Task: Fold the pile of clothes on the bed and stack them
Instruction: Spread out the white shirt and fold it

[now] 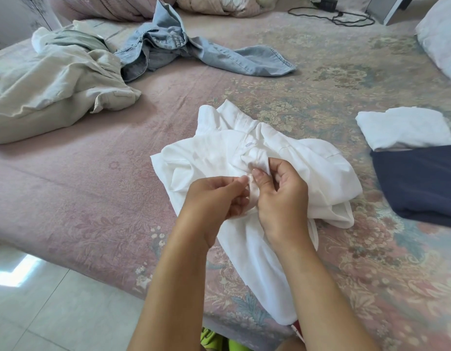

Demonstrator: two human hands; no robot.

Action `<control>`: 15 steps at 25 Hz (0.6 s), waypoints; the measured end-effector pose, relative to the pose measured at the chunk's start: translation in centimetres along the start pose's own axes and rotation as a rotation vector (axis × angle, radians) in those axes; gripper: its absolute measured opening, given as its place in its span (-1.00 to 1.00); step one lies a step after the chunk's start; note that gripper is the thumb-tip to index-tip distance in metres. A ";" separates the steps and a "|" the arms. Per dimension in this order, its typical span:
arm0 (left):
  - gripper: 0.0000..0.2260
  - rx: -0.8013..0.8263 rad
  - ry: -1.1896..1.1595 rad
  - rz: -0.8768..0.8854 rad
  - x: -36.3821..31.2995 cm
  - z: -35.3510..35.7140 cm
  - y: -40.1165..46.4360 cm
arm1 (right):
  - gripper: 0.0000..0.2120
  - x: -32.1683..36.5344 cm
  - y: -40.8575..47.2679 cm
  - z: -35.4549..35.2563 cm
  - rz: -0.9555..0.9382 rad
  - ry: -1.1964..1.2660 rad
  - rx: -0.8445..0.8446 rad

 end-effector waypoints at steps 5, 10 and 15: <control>-0.85 0.132 -0.200 -0.123 -0.2 -0.3 0.2 | -0.80 0.0 0.0 0.3 0.001 0.037 0.072; -0.91 -0.101 0.174 0.198 -0.7 -1.2 0.1 | -0.96 -0.8 0.7 -0.8 0.217 0.237 -0.023; -0.79 -0.140 0.566 0.351 -0.1 -0.8 0.0 | -0.93 -0.9 2.1 -0.7 0.395 0.437 -0.046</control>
Point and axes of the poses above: each hand's wrist, its own y-axis towards the middle knuckle, its own z-axis out of the palm, x = y × z, the point moved 5 cm from there along y, towards the middle knuckle, and after that the axes turned 11 degrees about y, right-handed, at the moved point
